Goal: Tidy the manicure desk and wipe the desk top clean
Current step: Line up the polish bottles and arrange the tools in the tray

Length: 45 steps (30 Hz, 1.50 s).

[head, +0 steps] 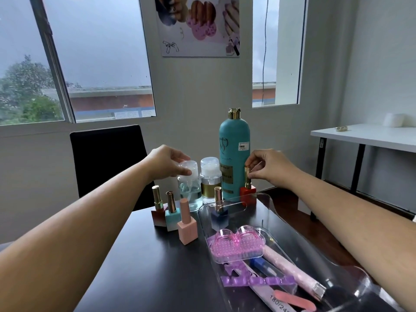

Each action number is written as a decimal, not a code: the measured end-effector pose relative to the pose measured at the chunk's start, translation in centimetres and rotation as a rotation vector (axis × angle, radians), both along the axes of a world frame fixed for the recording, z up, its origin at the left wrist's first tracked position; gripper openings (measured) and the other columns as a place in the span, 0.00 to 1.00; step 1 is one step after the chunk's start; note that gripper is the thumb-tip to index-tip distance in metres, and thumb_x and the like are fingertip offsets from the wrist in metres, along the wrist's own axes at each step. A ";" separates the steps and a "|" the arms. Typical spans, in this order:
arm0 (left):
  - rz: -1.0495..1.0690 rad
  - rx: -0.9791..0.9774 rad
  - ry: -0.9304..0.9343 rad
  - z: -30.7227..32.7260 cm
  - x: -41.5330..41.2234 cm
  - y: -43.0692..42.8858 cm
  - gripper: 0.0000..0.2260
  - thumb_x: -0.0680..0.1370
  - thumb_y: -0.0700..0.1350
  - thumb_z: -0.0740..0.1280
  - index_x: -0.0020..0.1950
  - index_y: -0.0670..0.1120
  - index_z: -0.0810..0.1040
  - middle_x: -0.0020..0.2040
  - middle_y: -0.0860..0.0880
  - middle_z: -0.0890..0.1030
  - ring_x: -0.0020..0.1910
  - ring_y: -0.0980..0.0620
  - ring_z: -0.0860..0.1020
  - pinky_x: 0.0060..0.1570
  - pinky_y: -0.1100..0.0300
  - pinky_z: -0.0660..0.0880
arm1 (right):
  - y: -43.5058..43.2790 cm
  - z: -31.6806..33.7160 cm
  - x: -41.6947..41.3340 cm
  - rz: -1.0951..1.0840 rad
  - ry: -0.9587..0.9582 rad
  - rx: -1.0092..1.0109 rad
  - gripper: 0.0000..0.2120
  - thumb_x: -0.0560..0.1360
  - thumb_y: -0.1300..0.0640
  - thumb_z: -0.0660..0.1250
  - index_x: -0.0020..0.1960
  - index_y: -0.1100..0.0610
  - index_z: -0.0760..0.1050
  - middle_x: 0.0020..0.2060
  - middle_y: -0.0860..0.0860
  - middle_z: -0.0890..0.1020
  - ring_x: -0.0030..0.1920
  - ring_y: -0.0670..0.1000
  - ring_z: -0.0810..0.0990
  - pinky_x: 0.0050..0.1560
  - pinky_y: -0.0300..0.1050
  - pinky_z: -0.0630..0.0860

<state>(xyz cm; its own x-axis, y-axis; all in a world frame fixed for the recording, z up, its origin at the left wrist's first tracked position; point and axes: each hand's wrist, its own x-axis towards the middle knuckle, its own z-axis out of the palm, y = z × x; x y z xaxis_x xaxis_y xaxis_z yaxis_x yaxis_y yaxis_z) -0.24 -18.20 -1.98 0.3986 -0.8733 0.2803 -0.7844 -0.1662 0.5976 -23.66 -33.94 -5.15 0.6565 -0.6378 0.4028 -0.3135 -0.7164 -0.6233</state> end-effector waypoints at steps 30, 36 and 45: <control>-0.124 0.118 -0.360 -0.1 -5.4 8.8 0.11 0.65 0.54 0.76 0.45 0.54 0.84 0.35 0.59 0.81 0.36 0.62 0.76 0.36 0.70 0.71 | 8.4 3.5 2.2 0.231 0.367 -0.111 0.11 0.67 0.50 0.76 0.48 0.51 0.84 0.42 0.44 0.85 0.42 0.39 0.82 0.43 0.28 0.74; -0.109 0.146 -0.397 -0.3 -5.2 8.4 0.08 0.66 0.51 0.76 0.43 0.53 0.84 0.27 0.62 0.76 0.29 0.66 0.73 0.31 0.75 0.67 | 8.7 3.4 2.7 0.207 0.384 -0.143 0.08 0.67 0.55 0.76 0.46 0.54 0.84 0.41 0.46 0.85 0.43 0.43 0.82 0.50 0.38 0.78; -0.117 0.096 -0.419 -0.9 -5.5 6.0 0.04 0.68 0.47 0.73 0.41 0.50 0.84 0.30 0.58 0.78 0.30 0.64 0.74 0.31 0.78 0.65 | 7.0 3.3 2.5 0.174 0.402 -0.222 0.07 0.67 0.56 0.76 0.44 0.55 0.84 0.37 0.44 0.83 0.39 0.41 0.80 0.46 0.35 0.77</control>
<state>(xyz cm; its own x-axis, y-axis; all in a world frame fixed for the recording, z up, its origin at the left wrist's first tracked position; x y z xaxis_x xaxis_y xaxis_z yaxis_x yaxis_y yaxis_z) -5.73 -12.23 -2.86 0.1645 -0.9356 0.3123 -0.9725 -0.1009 0.2100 -21.14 -26.92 -1.80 0.8771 -0.4323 0.2093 -0.3619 -0.8813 -0.3037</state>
